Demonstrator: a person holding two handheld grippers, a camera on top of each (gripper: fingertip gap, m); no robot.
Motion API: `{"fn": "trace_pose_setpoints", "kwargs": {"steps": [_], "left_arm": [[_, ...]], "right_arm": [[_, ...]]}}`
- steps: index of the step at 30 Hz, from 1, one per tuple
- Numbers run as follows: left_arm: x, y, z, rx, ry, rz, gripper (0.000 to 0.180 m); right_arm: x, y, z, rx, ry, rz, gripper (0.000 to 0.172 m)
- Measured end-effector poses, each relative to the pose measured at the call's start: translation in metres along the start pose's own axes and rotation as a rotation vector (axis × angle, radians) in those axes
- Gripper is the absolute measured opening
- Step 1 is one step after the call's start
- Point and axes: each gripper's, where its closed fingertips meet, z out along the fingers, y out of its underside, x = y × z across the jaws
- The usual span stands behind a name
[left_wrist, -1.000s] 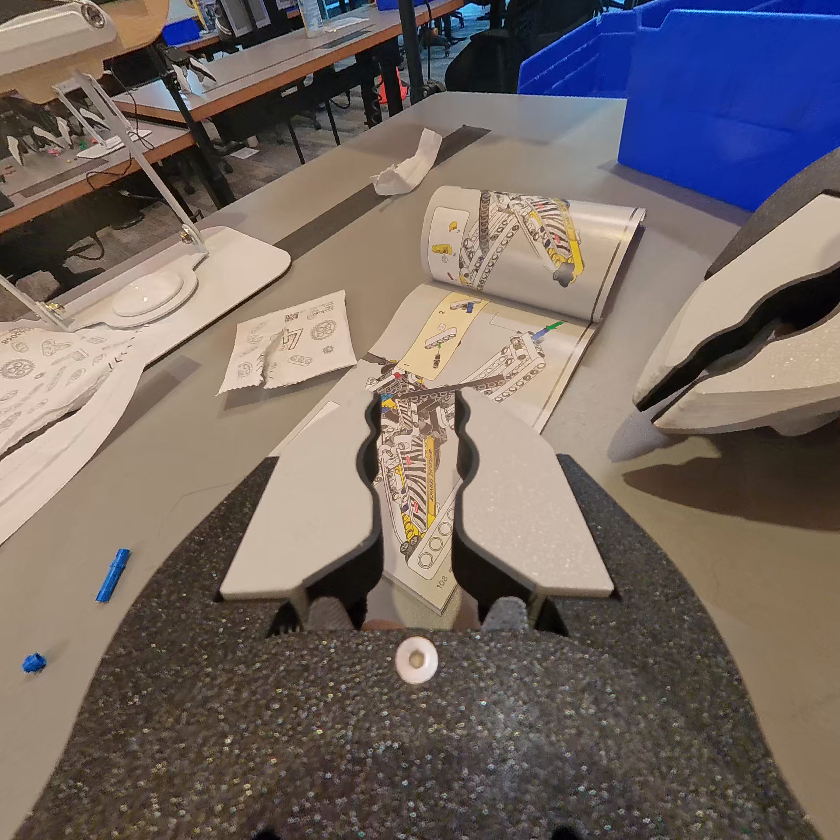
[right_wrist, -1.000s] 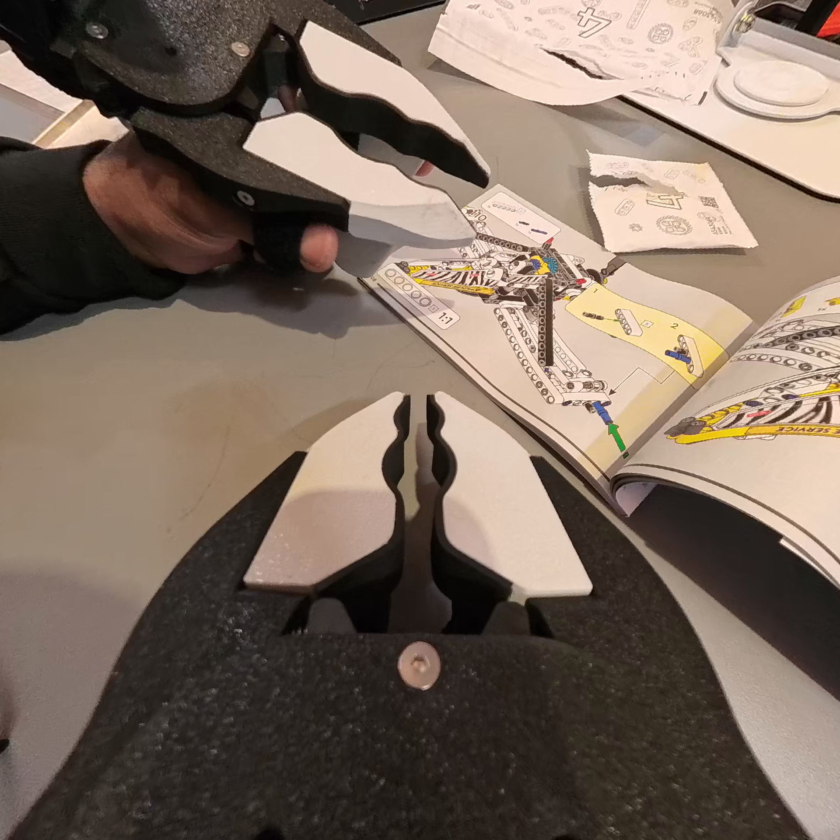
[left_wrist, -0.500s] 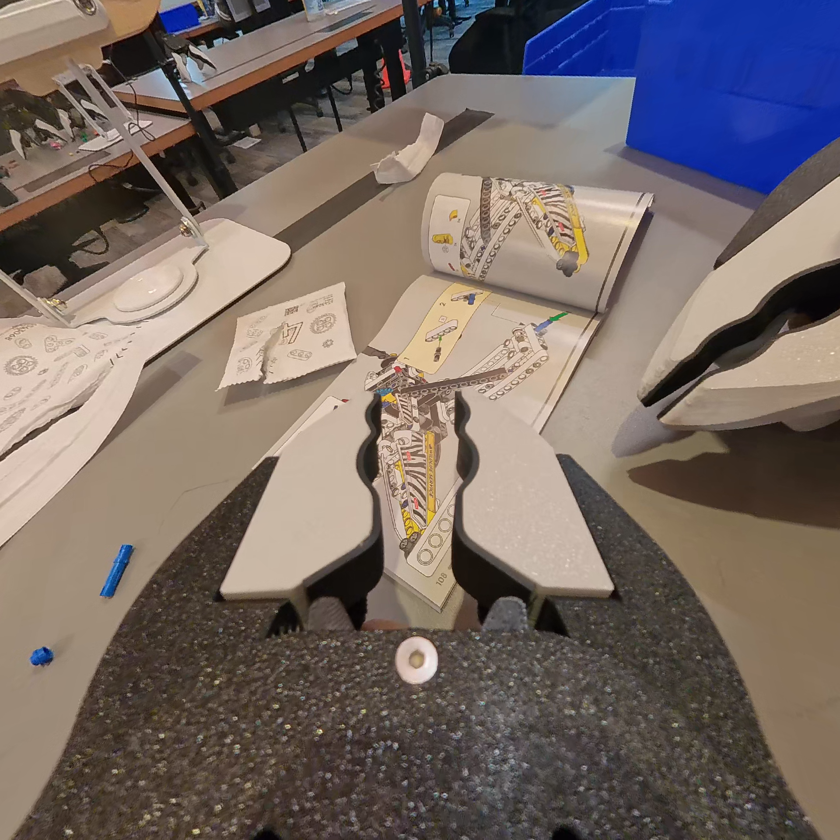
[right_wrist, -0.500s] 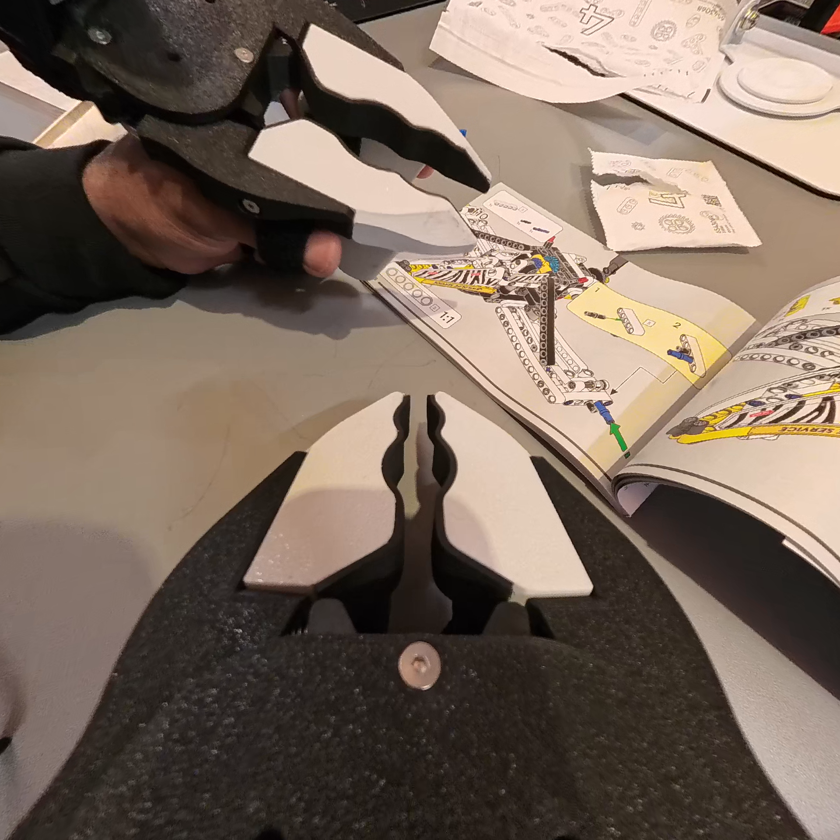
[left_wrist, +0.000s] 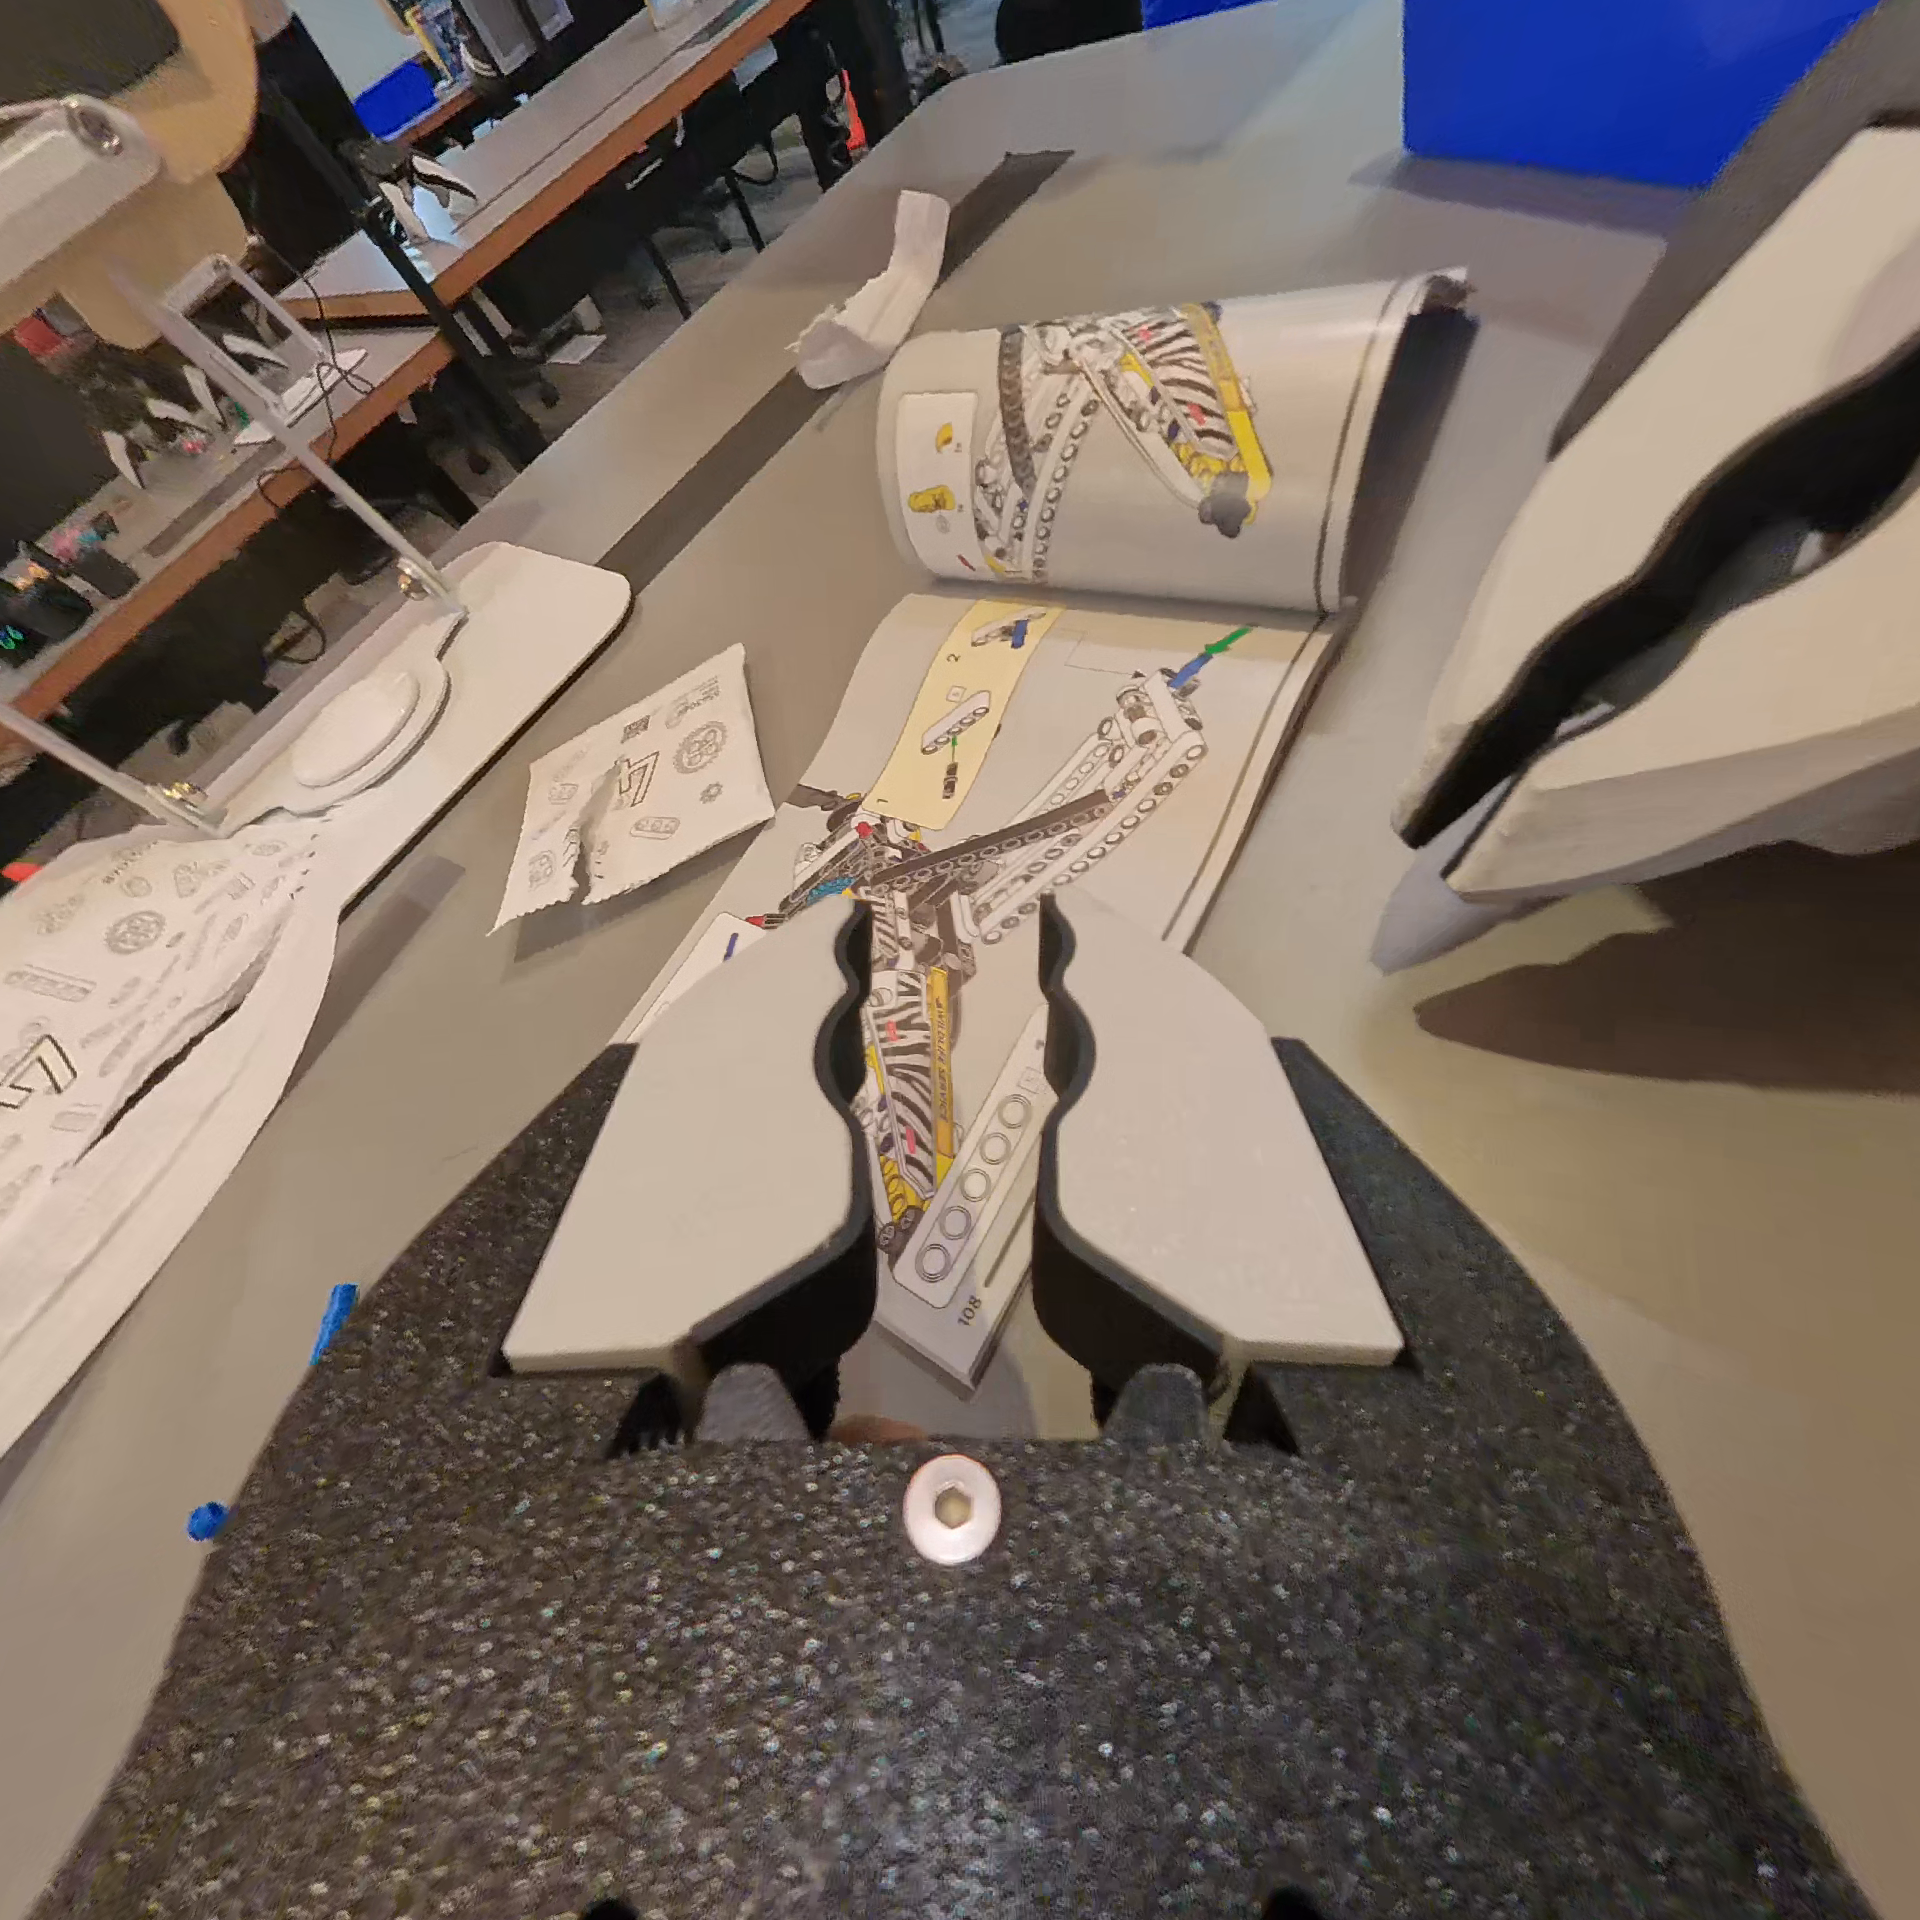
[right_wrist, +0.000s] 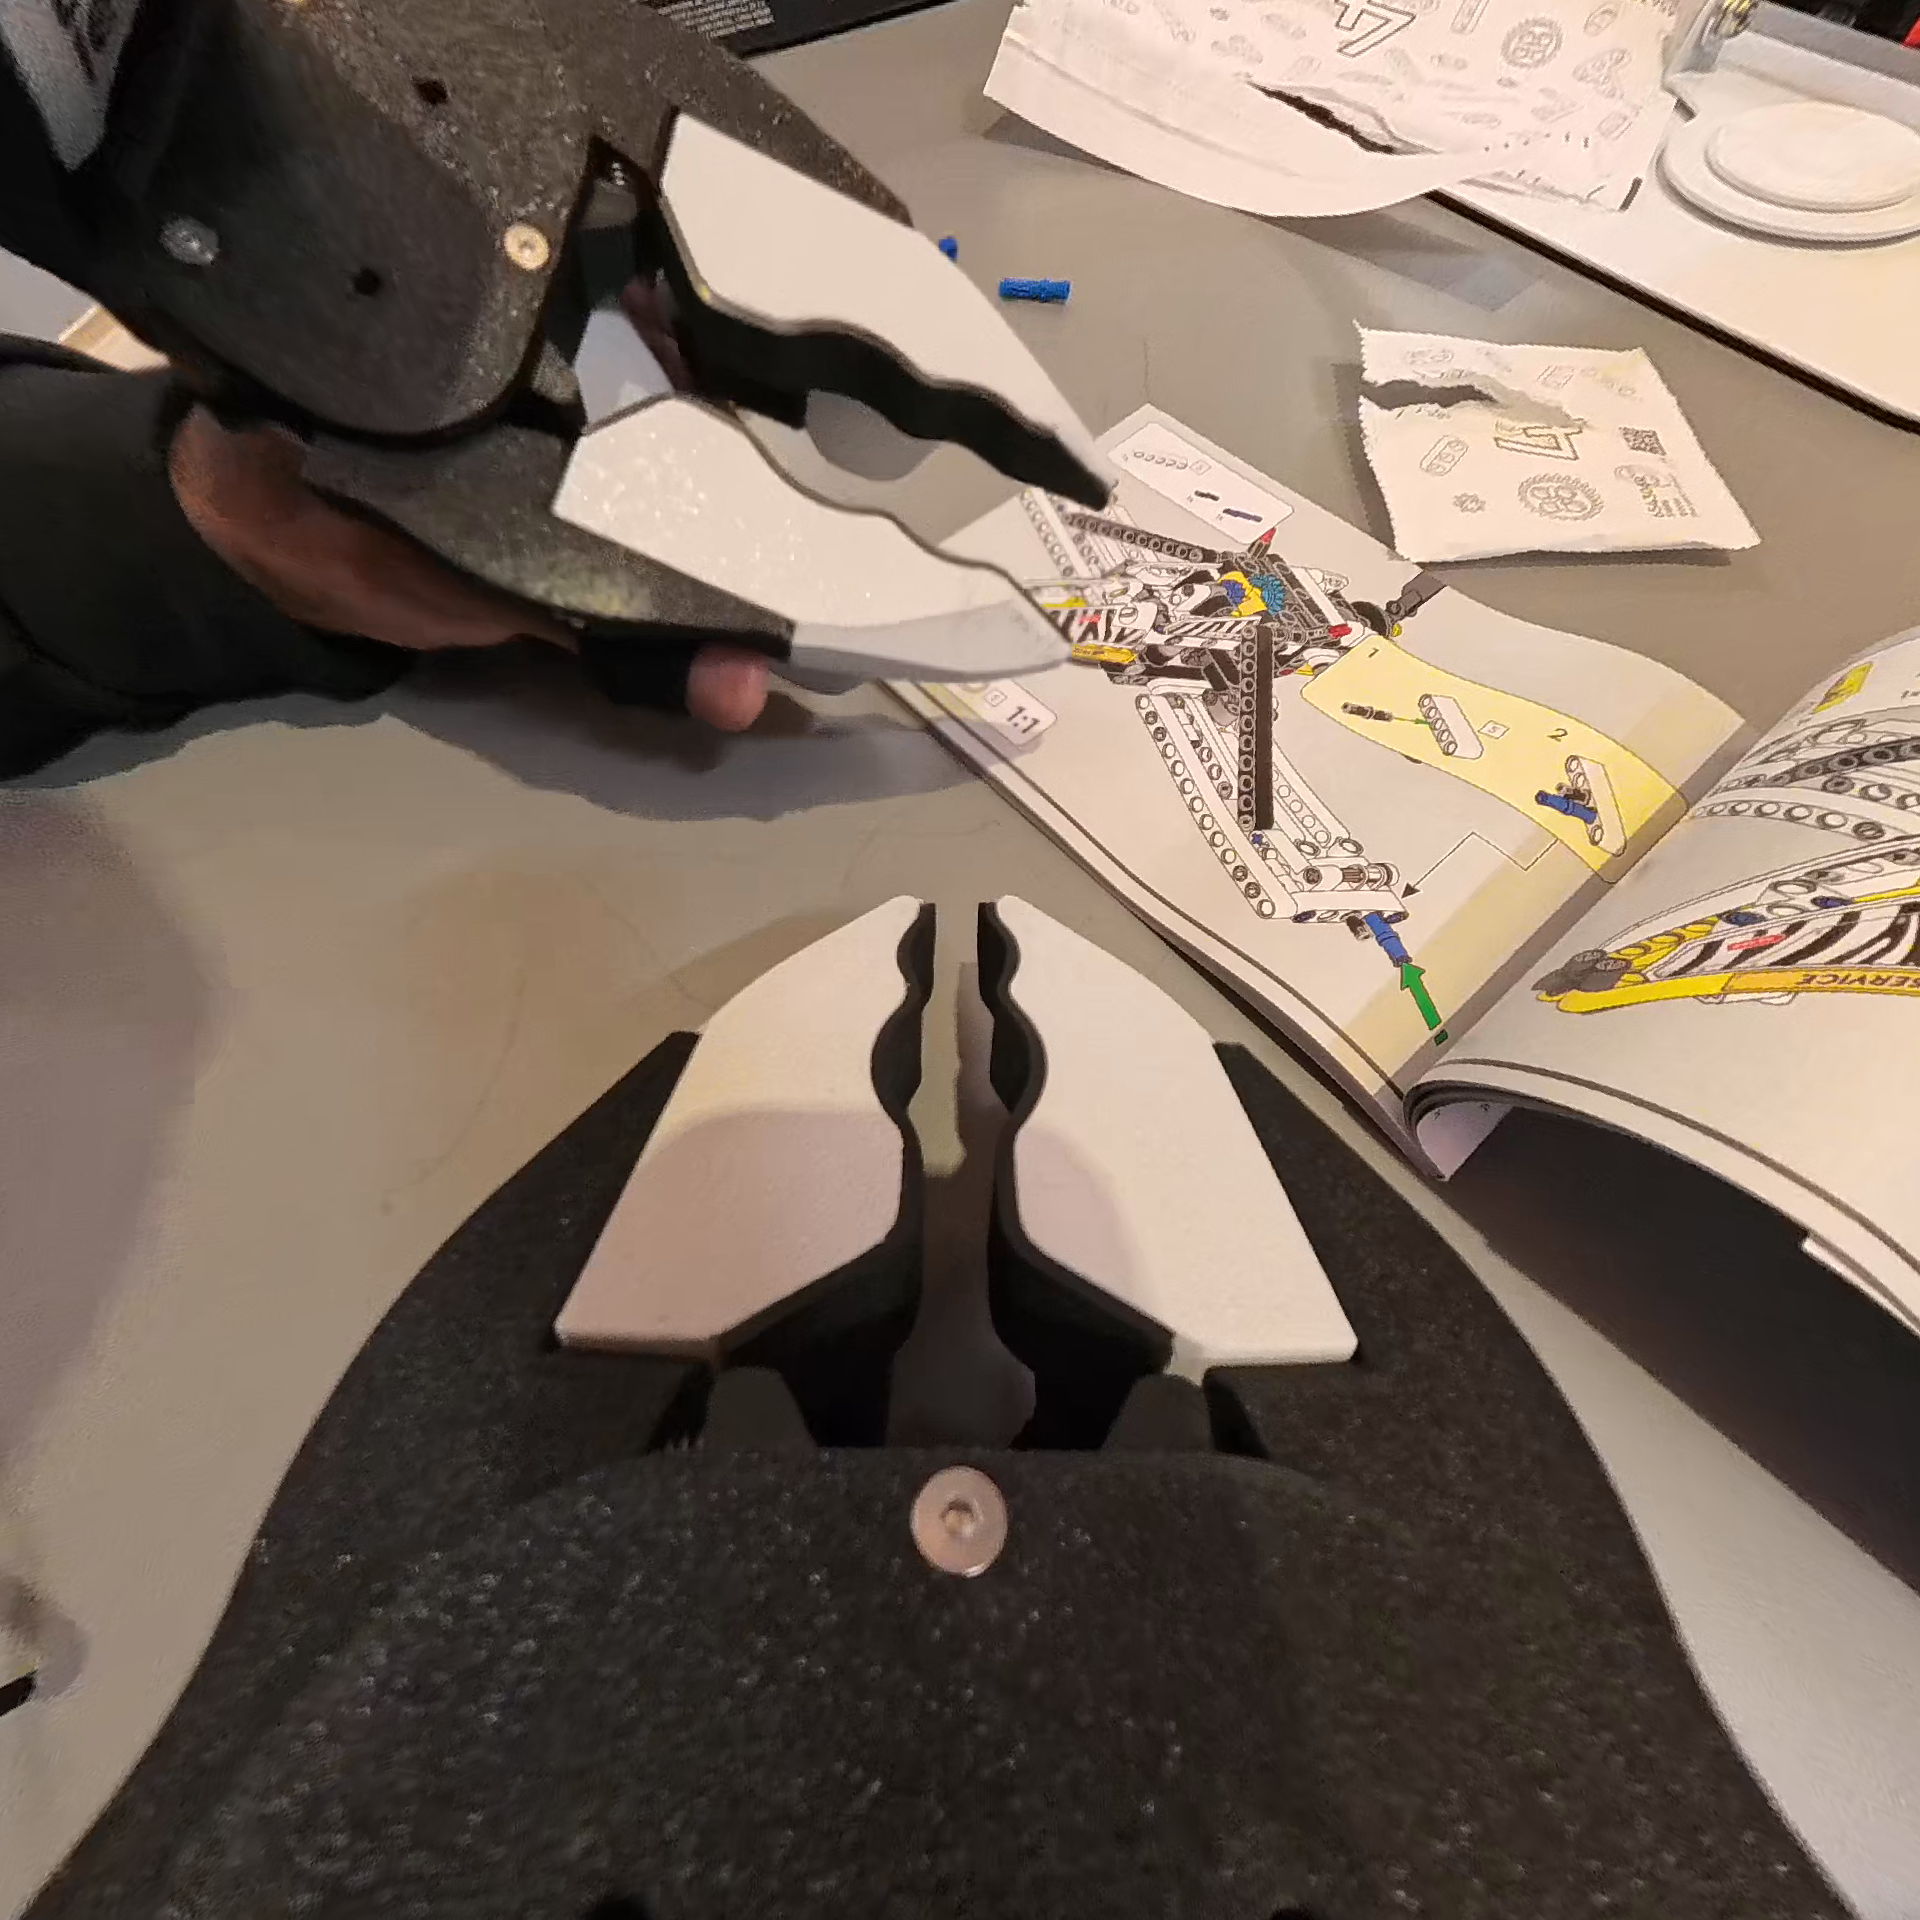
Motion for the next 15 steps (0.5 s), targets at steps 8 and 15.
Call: {"fn": "trace_pose_setpoints", "kwargs": {"steps": [8, 15], "left_arm": [[0.011, -0.001, -0.003, 0.003, 0.016, 0.052, 0.031], [0.013, 0.0, -0.002, -0.012, 0.016, 0.064, 0.031]], "right_arm": [[0.001, 0.0, 0.0, 0.0, -0.002, 0.008, 0.008], [0.001, -0.002, -0.003, 0.022, -0.003, 0.017, 0.007]]}}
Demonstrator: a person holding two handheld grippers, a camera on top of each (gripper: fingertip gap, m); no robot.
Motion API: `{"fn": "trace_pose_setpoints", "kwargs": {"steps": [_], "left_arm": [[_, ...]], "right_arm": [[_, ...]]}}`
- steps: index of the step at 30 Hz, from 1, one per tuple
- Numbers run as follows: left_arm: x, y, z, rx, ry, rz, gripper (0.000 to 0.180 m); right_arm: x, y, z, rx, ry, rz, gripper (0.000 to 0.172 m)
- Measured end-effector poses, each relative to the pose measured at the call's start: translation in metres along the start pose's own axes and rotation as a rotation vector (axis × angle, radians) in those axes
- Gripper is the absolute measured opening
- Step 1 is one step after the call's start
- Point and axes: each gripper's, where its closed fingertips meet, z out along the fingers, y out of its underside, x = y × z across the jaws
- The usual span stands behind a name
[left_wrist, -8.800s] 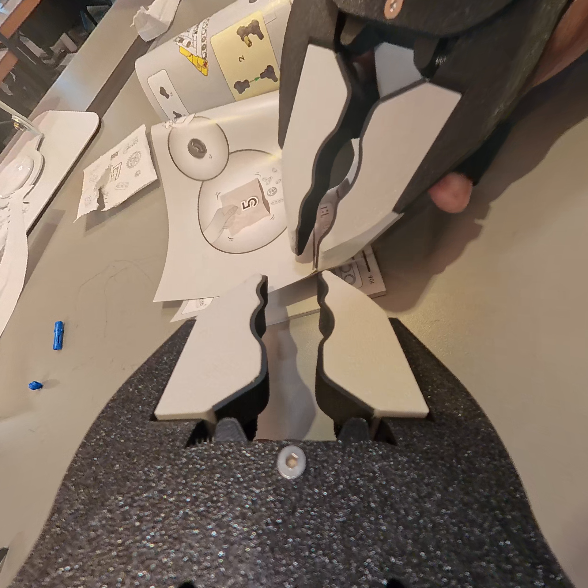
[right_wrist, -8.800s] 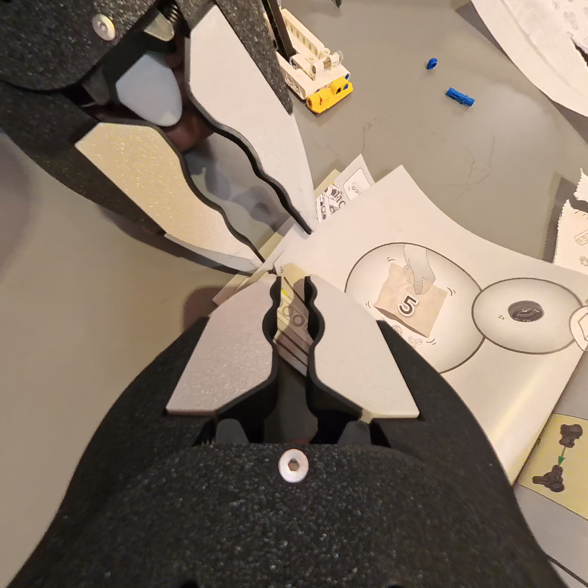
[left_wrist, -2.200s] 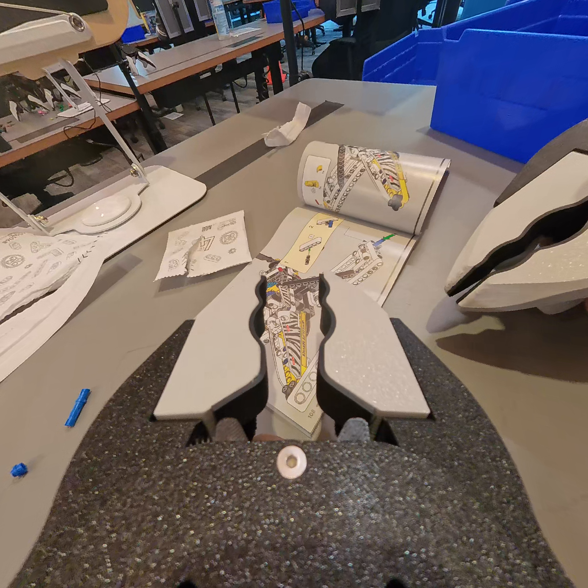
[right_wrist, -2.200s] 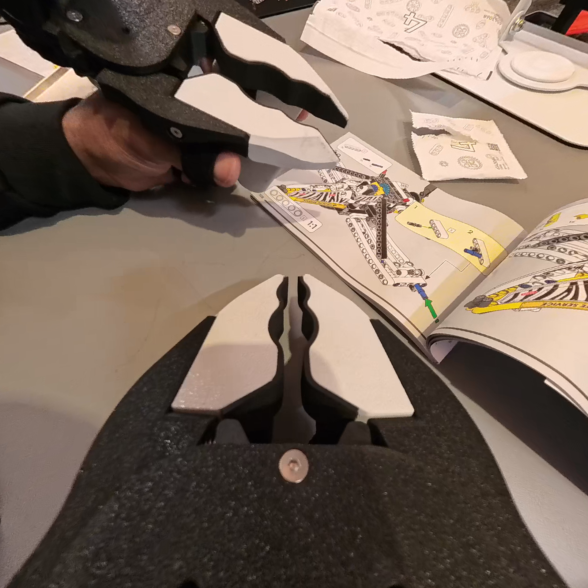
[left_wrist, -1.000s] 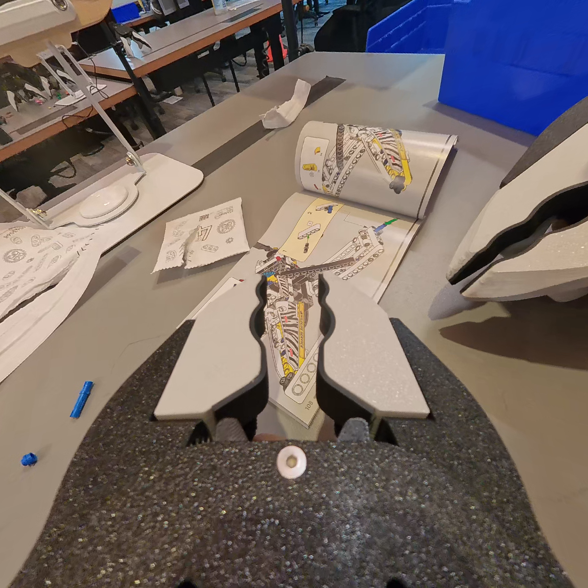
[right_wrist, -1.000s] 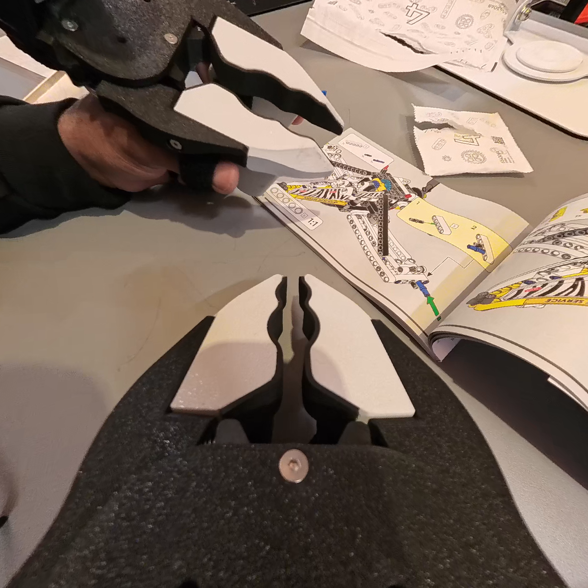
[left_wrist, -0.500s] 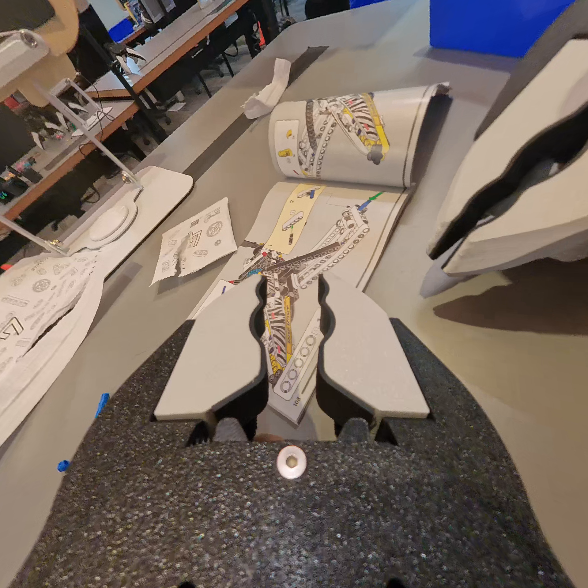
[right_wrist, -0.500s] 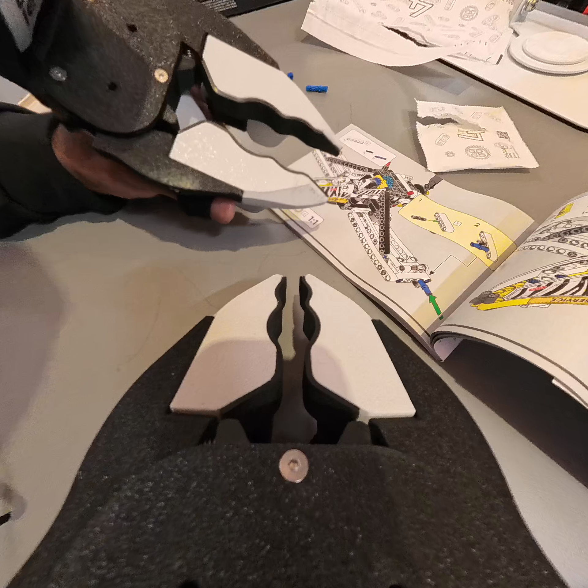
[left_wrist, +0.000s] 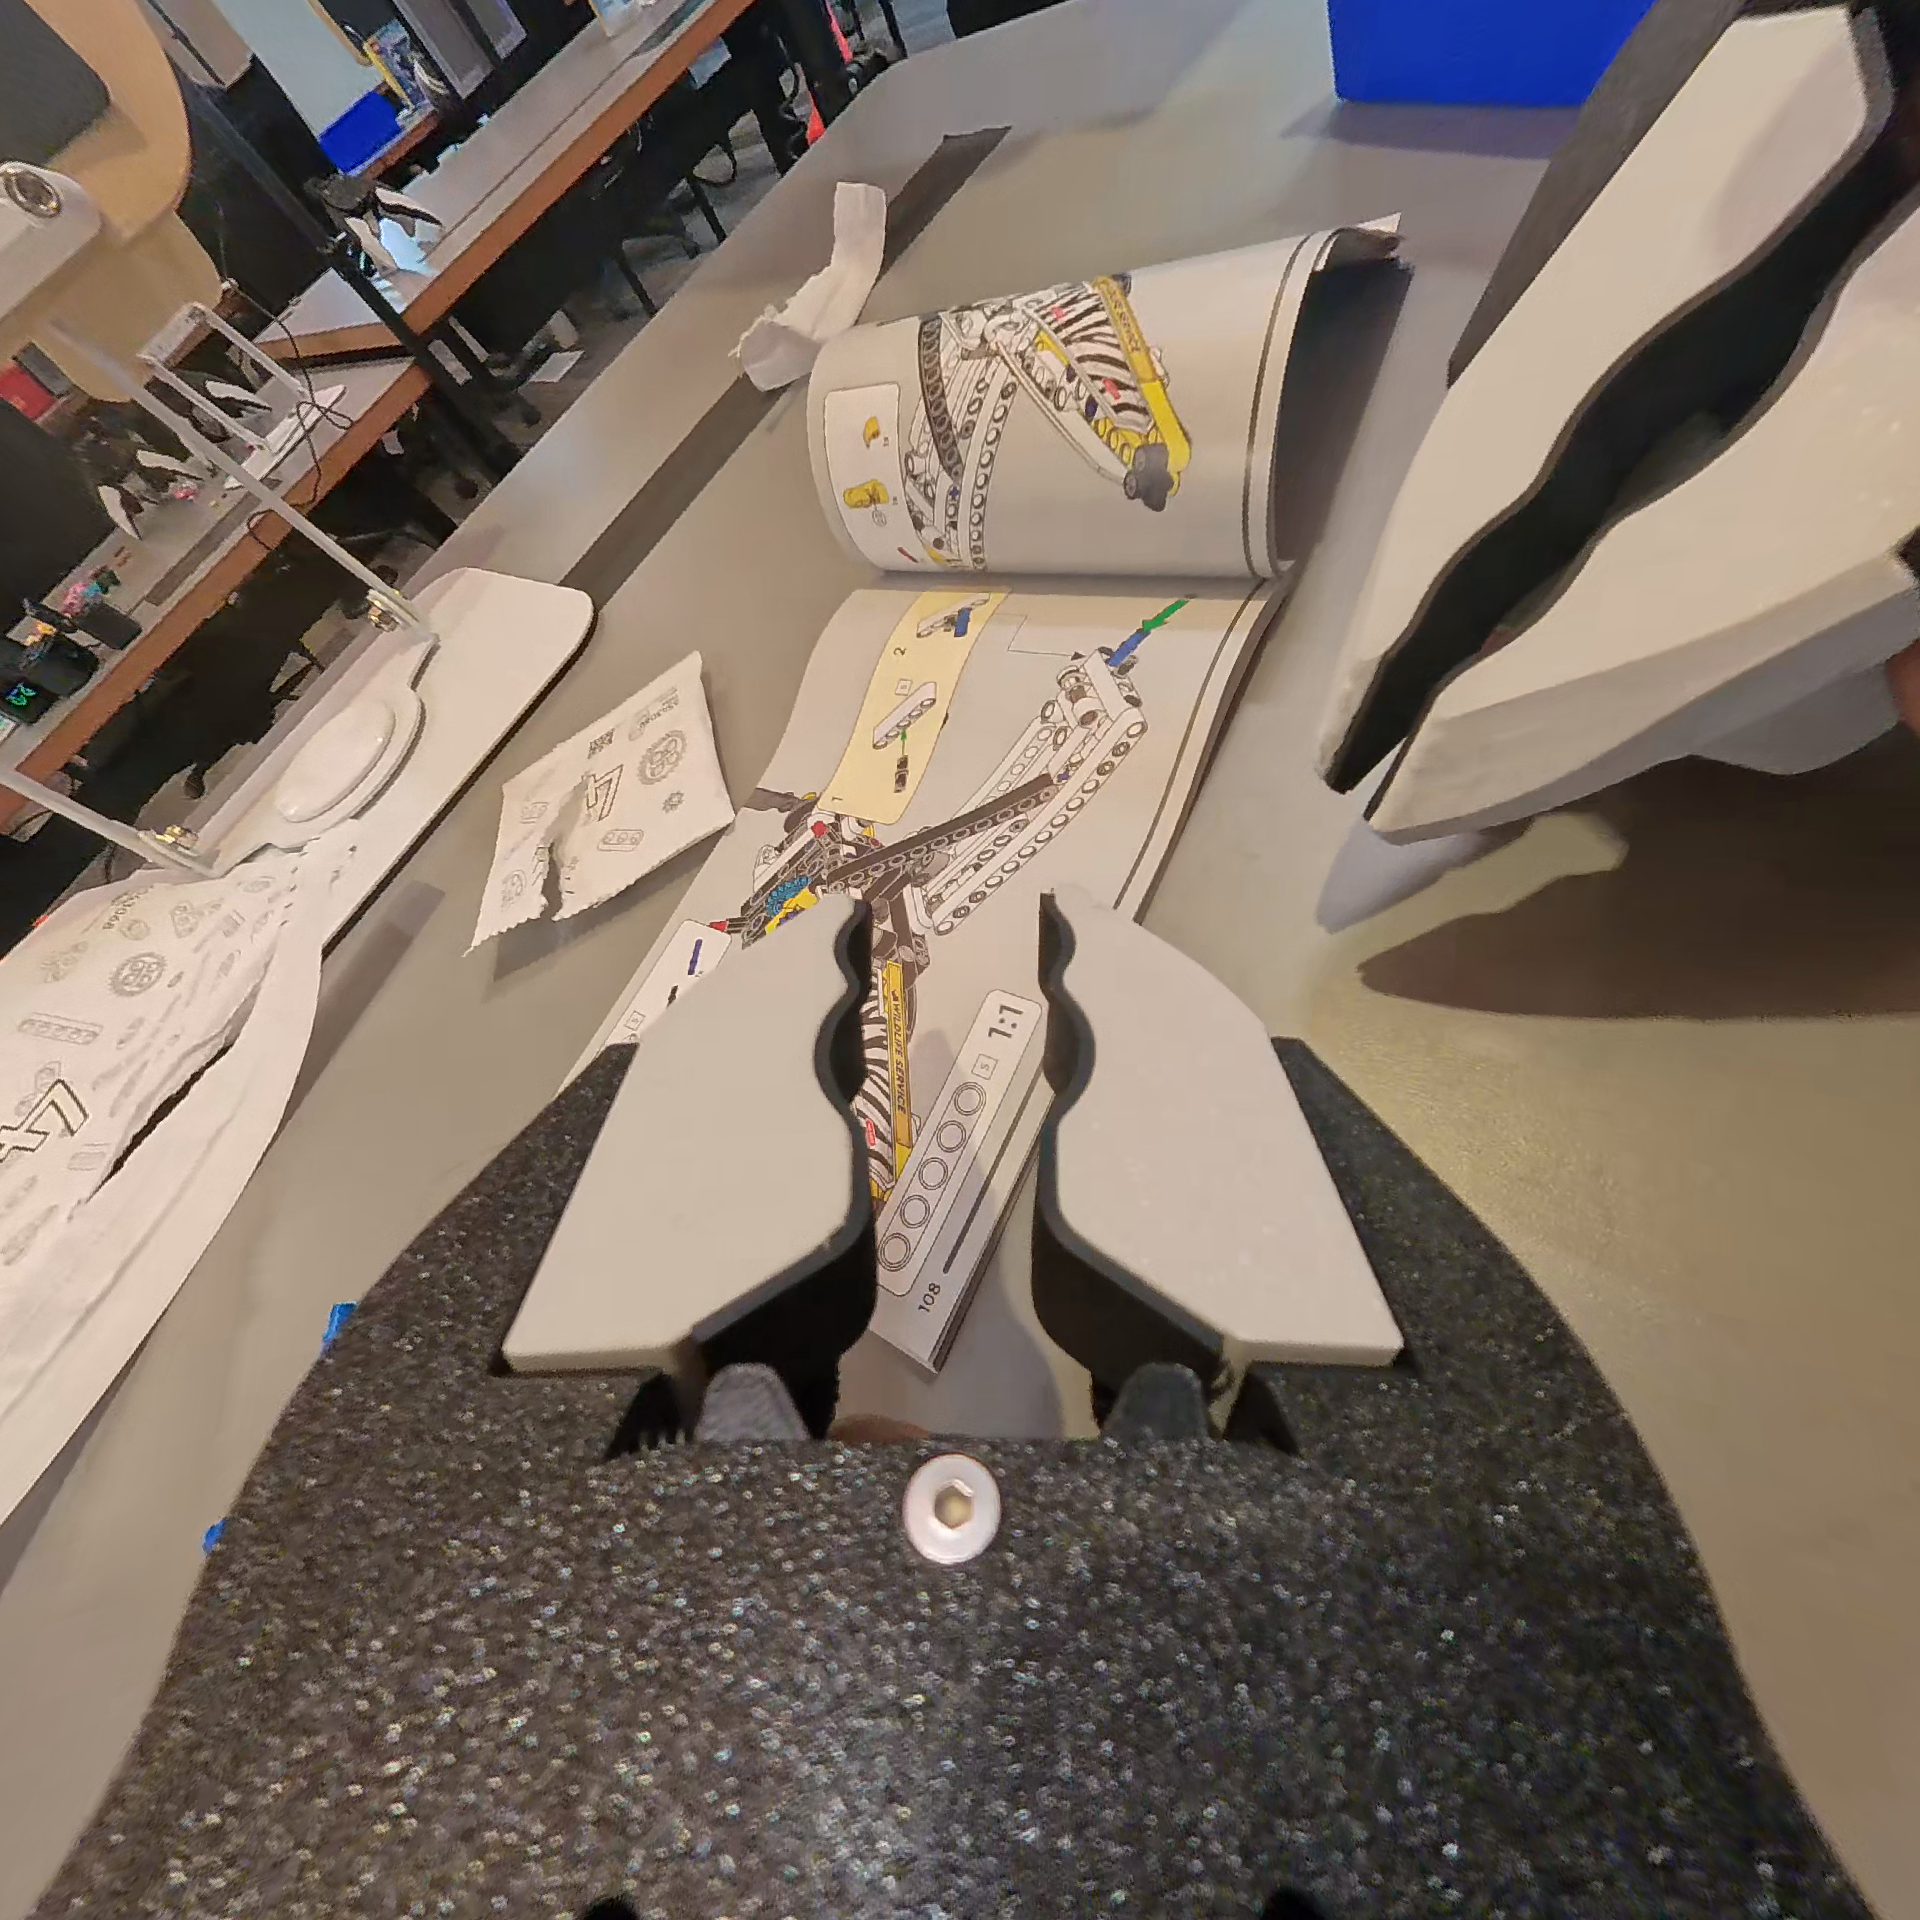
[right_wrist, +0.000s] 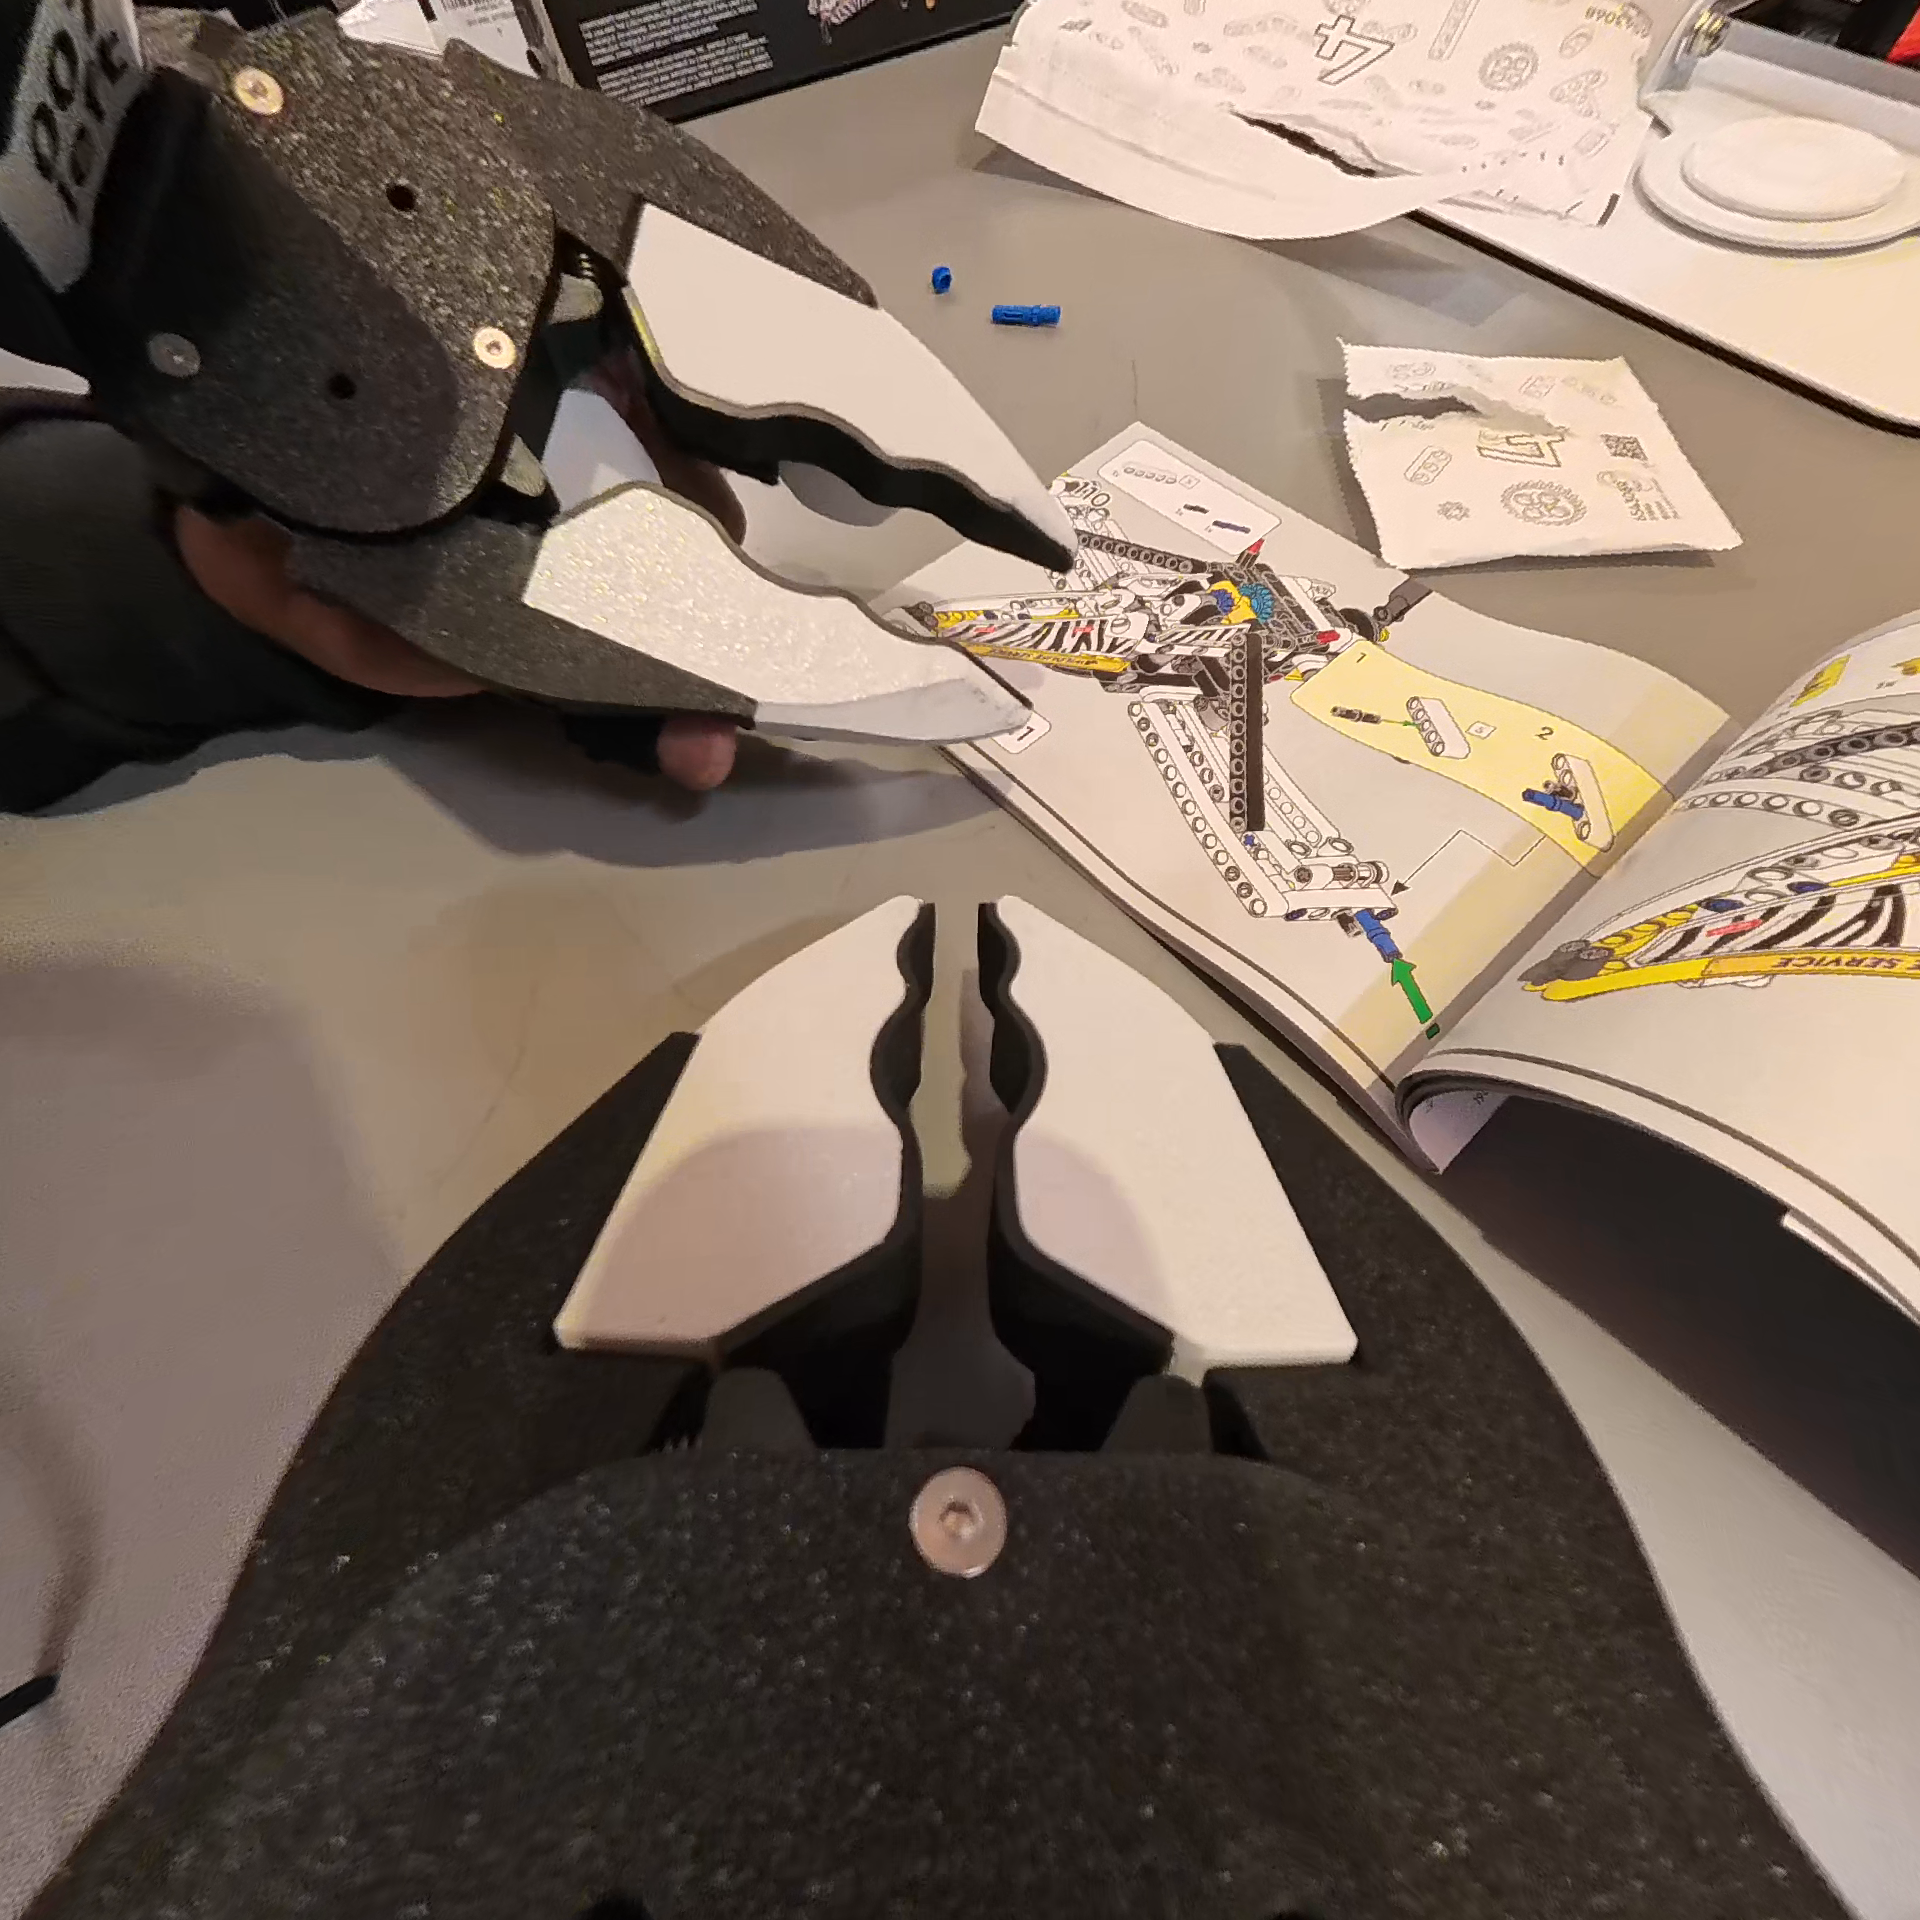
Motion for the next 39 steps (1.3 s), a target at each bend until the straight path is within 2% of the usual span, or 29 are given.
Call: {"fn": "trace_pose_setpoints", "kwargs": {"steps": [14, 23, 27, 31, 35, 39], "left_arm": [[-0.001, 0.007, 0.003, -0.062, -0.003, -0.01, 0.031], [-0.019, 0.031, -0.004, -0.173, 0.066, -0.357, 0.03], [-0.024, 0.038, -0.007, -0.193, 0.079, -0.433, 0.03], [-0.022, 0.04, -0.007, -0.207, 0.082, -0.43, 0.03], [-0.019, 0.044, -0.006, -0.24, 0.08, -0.399, 0.03], [-0.019, 0.045, -0.007, -0.244, 0.077, -0.408, 0.03]], "right_arm": [[0.002, -0.002, -0.003, 0.021, 0.005, 0.022, 0.007], [0.011, -0.004, -0.001, 0.027, 0.038, 0.062, 0.008], [0.029, -0.019, 0.002, 0.067, 0.165, 0.051, 0.008], [0.063, -0.044, -0.005, 0.076, 0.425, -0.109, 0.005], [0.103, -0.033, -0.013, -0.114, 0.662, -0.207, 0.0], [0.127, -0.005, -0.023, -0.282, 0.75, -0.218, 0.0]]}}
